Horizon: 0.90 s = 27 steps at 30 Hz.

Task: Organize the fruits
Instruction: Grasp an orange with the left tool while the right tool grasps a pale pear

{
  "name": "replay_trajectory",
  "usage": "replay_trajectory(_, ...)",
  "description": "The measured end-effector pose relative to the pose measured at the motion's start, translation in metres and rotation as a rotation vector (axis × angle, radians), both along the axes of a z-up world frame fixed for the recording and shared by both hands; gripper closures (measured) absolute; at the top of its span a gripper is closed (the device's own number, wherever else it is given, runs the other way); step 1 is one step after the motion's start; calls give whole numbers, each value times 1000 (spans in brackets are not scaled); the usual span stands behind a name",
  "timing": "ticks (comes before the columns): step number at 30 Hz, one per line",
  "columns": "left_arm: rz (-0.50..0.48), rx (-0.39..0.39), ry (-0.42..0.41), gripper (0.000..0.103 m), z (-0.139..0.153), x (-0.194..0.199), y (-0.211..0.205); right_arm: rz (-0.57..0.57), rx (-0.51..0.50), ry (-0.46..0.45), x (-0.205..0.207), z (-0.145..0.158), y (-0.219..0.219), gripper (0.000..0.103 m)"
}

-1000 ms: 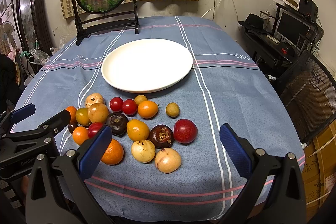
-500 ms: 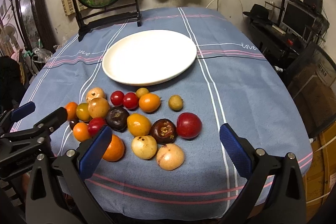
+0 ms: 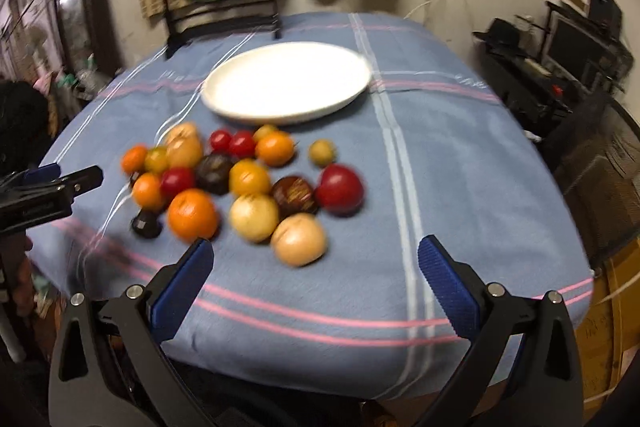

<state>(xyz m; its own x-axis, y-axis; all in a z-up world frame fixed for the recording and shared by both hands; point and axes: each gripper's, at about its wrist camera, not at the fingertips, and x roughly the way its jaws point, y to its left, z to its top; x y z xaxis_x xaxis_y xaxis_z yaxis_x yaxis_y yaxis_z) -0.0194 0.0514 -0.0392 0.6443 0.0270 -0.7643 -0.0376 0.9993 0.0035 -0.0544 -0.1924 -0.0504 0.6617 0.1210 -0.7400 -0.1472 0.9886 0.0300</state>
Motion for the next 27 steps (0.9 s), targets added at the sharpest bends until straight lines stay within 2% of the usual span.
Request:
replay_trajectory(2, 7, 0, 13, 2, -5, -4, 5, 6, -19, 5, 2, -8, 4, 3)
replay_trajectory(4, 12, -8, 18, 2, -9, -7, 9, 12, -10, 32, 8, -17, 3, 24)
replay_trajectory(6, 20, -15, 21, 2, -10, -6, 14, 14, 21, 59, 16, -27, -1, 32)
replay_trajectory(9, 30, -17, 21, 2, -11, -4, 19, 24, 34, 92, 28, -40, -3, 38)
replay_trajectory(12, 37, -32, 28, 2, -11, 0, 22, 60, 107, 95, 38, -51, -6, 61)
replay_trajectory(16, 41, -15, 33, 2, -12, 8, 23, 61, 159, 99, 39, -47, -13, 61)
replay_trajectory(20, 42, -14, 29, 2, -13, 22, 28, 43, 147, 82, 29, -38, -17, 61)
replay_trajectory(24, -4, 2, 69, 2, -28, 45, 24, 20, 169, 115, 33, -43, -23, 61)
replay_trajectory(26, -33, -42, 91, 2, -33, 55, 28, 21, 172, 128, 35, -45, -22, 61)
replay_trajectory(27, -42, -95, 122, 2, -36, 64, 33, 23, 172, 129, 36, -45, -21, 61)
